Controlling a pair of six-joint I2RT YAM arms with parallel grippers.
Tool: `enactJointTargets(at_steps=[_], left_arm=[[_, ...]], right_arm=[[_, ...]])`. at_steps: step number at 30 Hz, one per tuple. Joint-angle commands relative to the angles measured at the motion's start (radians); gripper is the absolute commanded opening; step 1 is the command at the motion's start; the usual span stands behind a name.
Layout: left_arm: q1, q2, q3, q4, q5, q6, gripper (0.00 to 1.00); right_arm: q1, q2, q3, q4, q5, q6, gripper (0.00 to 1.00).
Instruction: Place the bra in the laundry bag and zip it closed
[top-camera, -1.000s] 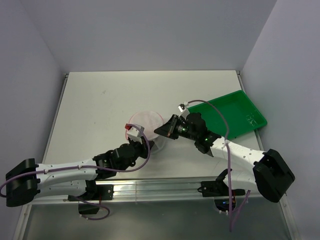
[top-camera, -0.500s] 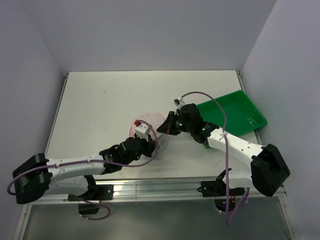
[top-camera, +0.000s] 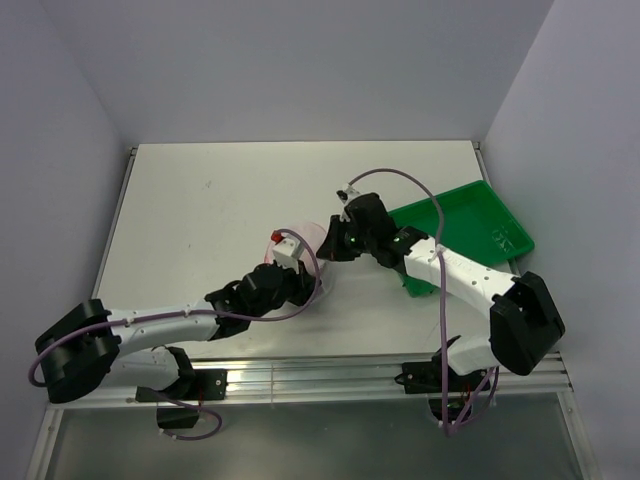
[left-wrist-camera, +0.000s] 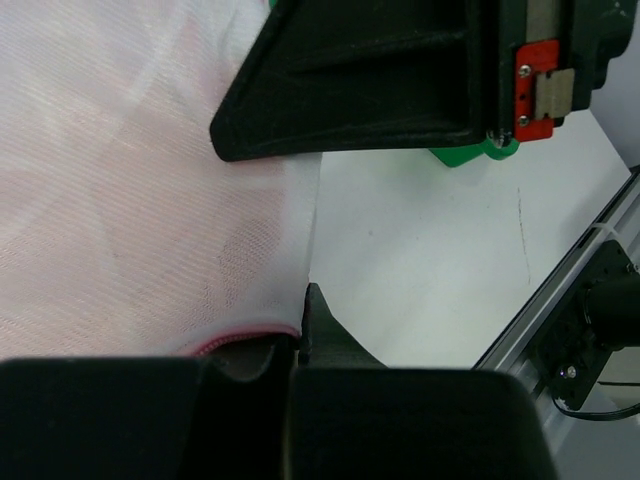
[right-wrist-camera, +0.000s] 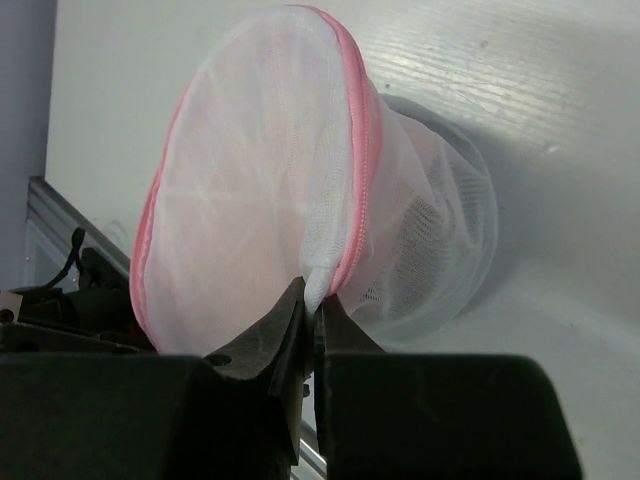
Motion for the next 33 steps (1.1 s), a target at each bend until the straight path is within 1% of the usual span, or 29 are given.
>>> enactJointTargets(at_steps=[1, 3, 5, 7, 8, 9, 10, 11, 12, 13, 14, 15, 16, 17, 19, 21, 22, 25, 26, 28, 29, 30, 32, 33], left_arm=[[-0.016, -0.122, -0.049, -0.113, 0.067, -0.01, 0.0], [0.0, -0.142, -0.051, -0.156, 0.041, 0.004, 0.0], [0.001, -0.149, -0.04, -0.209, -0.01, 0.016, 0.0], [0.006, -0.158, -0.042, -0.181, -0.016, 0.015, 0.0], [0.007, -0.159, -0.042, -0.16, 0.01, 0.012, 0.0], [0.009, -0.152, -0.04, -0.14, 0.021, 0.006, 0.0], [0.009, -0.142, -0.028, -0.126, 0.028, 0.004, 0.0], [0.009, -0.135, -0.023, -0.103, 0.039, 0.003, 0.0], [0.009, -0.118, -0.02, -0.086, 0.045, -0.004, 0.0], [0.009, -0.113, -0.029, -0.063, 0.048, -0.013, 0.0], [0.009, -0.109, -0.032, -0.017, 0.054, -0.022, 0.0], [0.009, -0.097, -0.035, 0.0, 0.061, -0.042, 0.0], [0.009, -0.092, -0.035, 0.012, 0.062, -0.048, 0.0], [0.009, -0.087, -0.035, 0.024, 0.062, -0.053, 0.0], [0.009, -0.087, -0.041, 0.049, 0.058, -0.057, 0.0], [0.009, -0.096, -0.057, 0.082, 0.048, -0.074, 0.0], [0.009, -0.098, -0.064, 0.087, 0.047, -0.08, 0.0], [0.009, -0.093, -0.054, 0.078, 0.038, -0.085, 0.0], [0.007, -0.092, -0.057, 0.087, 0.038, -0.091, 0.0], [0.006, -0.09, -0.074, 0.121, 0.028, -0.108, 0.0], [0.004, -0.09, -0.08, 0.13, 0.025, -0.117, 0.0], [0.004, -0.092, -0.084, 0.139, 0.021, -0.135, 0.0], [0.003, -0.096, -0.085, 0.144, 0.01, -0.146, 0.0], [0.001, -0.099, -0.088, 0.147, 0.001, -0.158, 0.0]], right_arm=[[-0.071, -0.007, 0.053, 0.044, 0.369, -0.141, 0.0], [-0.078, -0.013, 0.036, 0.067, 0.342, -0.136, 0.0], [-0.082, 0.009, 0.06, 0.053, 0.314, -0.136, 0.0], [-0.077, 0.026, 0.054, 0.059, 0.242, -0.125, 0.0], [-0.072, 0.006, 0.042, 0.088, 0.231, -0.101, 0.02], [-0.071, -0.01, 0.025, 0.107, 0.196, -0.079, 0.1], [-0.069, -0.028, -0.011, 0.124, 0.19, -0.058, 0.2], [-0.069, -0.071, -0.035, 0.162, 0.182, -0.008, 0.42], [-0.069, -0.097, -0.058, 0.183, 0.161, 0.017, 0.5], [-0.069, -0.129, -0.119, 0.199, 0.156, 0.042, 0.56], [-0.069, -0.161, -0.16, 0.263, 0.154, 0.1, 0.62], [-0.068, -0.23, -0.2, 0.295, 0.148, 0.135, 0.69], [-0.069, -0.261, -0.282, 0.329, 0.128, 0.201, 0.7], [-0.068, -0.311, -0.318, 0.376, 0.128, 0.23, 0.7], [-0.066, -0.344, -0.398, 0.415, 0.115, 0.296, 0.7], [-0.066, -0.378, -0.436, 0.463, 0.085, 0.338, 0.7], [-0.063, -0.388, -0.476, 0.489, 0.067, 0.385, 0.7], [-0.042, -0.415, -0.524, 0.579, 0.01, 0.459, 0.71], [-0.033, -0.422, -0.53, 0.607, -0.011, 0.47, 0.74], [-0.005, -0.43, -0.539, 0.604, -0.021, 0.488, 0.75], [0.0, -0.453, -0.553, 0.607, -0.018, 0.5, 0.77], [0.004, -0.465, -0.568, 0.613, 0.004, 0.514, 0.77], [0.006, -0.502, -0.599, 0.586, 0.027, 0.528, 0.83], [0.006, -0.51, -0.604, 0.579, 0.041, 0.527, 0.84]])
